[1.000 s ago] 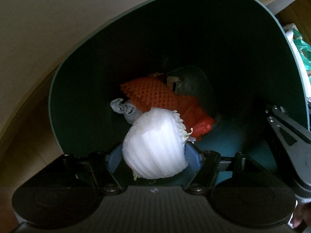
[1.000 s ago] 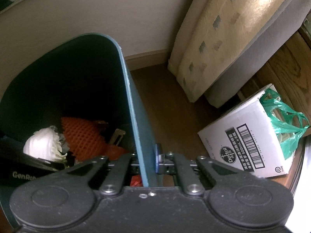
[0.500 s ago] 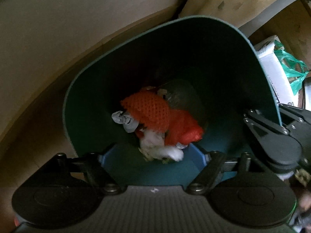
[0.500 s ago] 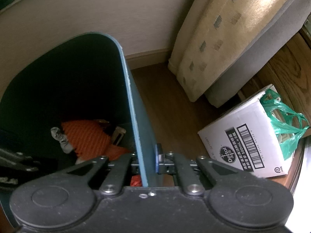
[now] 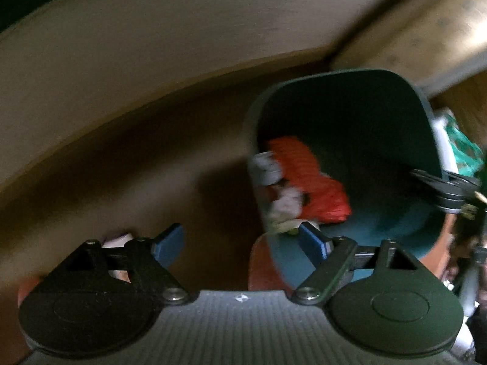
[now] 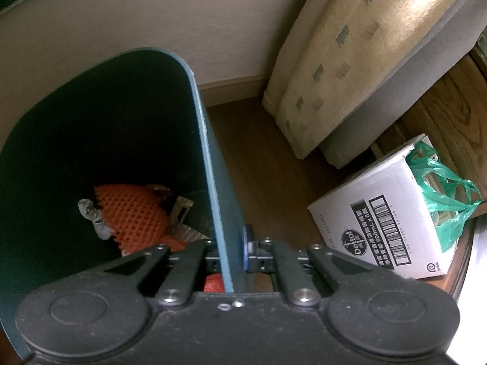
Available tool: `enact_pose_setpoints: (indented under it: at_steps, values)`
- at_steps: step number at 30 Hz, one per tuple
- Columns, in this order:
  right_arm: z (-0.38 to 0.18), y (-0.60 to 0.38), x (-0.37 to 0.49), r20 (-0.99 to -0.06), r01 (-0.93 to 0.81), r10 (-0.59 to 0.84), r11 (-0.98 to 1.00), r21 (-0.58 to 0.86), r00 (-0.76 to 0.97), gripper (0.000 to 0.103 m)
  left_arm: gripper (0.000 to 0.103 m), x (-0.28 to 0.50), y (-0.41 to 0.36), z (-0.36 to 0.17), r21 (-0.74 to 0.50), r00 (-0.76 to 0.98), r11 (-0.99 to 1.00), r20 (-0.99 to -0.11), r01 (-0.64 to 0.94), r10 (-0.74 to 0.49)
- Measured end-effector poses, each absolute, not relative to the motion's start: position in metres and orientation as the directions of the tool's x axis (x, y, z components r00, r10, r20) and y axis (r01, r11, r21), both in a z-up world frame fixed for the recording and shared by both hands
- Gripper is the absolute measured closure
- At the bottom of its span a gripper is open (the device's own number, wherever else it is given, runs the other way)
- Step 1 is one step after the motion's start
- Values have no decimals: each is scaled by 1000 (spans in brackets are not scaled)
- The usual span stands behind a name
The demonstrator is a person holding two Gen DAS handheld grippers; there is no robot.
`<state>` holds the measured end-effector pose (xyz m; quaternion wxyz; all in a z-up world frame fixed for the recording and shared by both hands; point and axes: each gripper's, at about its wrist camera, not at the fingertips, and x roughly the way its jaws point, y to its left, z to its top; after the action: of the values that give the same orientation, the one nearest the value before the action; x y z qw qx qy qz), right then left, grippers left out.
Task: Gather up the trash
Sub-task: 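Lower the left tool and grasp the white lotus-root snack packet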
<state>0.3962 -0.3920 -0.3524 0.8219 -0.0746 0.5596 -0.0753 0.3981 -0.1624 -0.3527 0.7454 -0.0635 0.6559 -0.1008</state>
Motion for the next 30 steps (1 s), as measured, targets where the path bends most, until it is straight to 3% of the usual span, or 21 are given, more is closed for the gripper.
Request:
enact_pose_setpoints:
  at_steps: [8, 13, 18, 30]
  values:
    - [-354, -386, 398, -907, 26, -234, 970, -240, 350, 99, 21, 380, -86, -430, -95, -24, 987, -995, -127, -99]
    - [-354, -382, 398, -905, 1, -249, 964, -265, 345, 100, 21, 370, -58, -487, -65, -129, 969, -987, -237, -98]
    - [-356, -377, 398, -900, -22, -265, 957, -290, 346, 100, 21, 364, -59, -533, 6, -140, 983, -990, -186, -20]
    - [-363, -369, 401, -891, -70, -306, 935, -347, 335, 99, 21, 348, -46, -618, 50, -244, 979, -970, -200, 0]
